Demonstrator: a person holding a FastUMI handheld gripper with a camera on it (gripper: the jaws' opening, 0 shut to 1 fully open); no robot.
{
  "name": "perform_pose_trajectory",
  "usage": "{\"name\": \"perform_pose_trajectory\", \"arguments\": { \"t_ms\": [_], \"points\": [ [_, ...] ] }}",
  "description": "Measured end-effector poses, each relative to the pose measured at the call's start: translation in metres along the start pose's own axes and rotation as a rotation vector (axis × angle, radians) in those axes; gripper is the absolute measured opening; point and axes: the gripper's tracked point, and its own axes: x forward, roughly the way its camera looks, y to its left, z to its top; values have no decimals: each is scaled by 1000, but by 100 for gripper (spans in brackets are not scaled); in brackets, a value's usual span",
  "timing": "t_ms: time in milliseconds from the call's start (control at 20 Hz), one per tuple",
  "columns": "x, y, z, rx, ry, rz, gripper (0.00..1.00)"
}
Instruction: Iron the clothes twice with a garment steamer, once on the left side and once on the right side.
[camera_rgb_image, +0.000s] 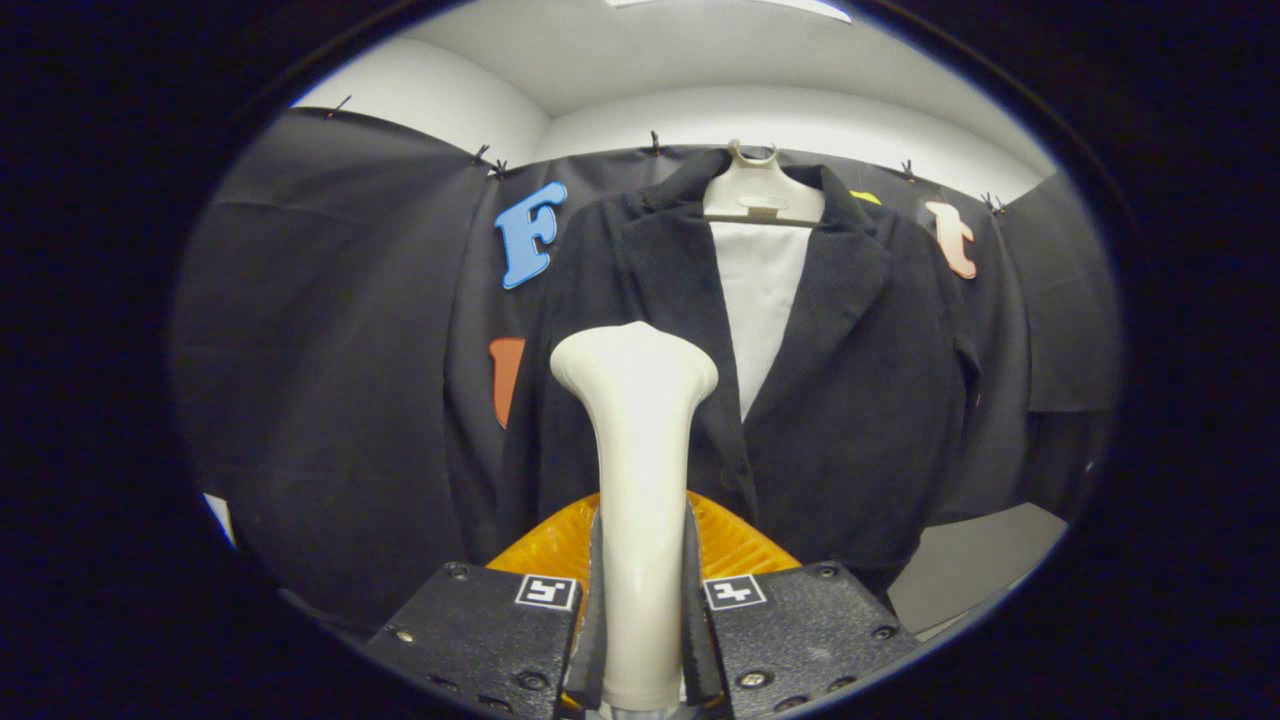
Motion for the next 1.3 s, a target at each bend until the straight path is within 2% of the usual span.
{"name": "perform_pose_trajectory", "arguments": {
  "t_ms": [300,650,1150,1300],
  "points": [
    [-17,10,-56,-18,99,4,33],
    [-31,13,-144,-46,252,-27,33],
    [-49,4,-237,-86,424,-104,33],
    [-60,10,-267,-80,476,-92,33]
  ]
}}
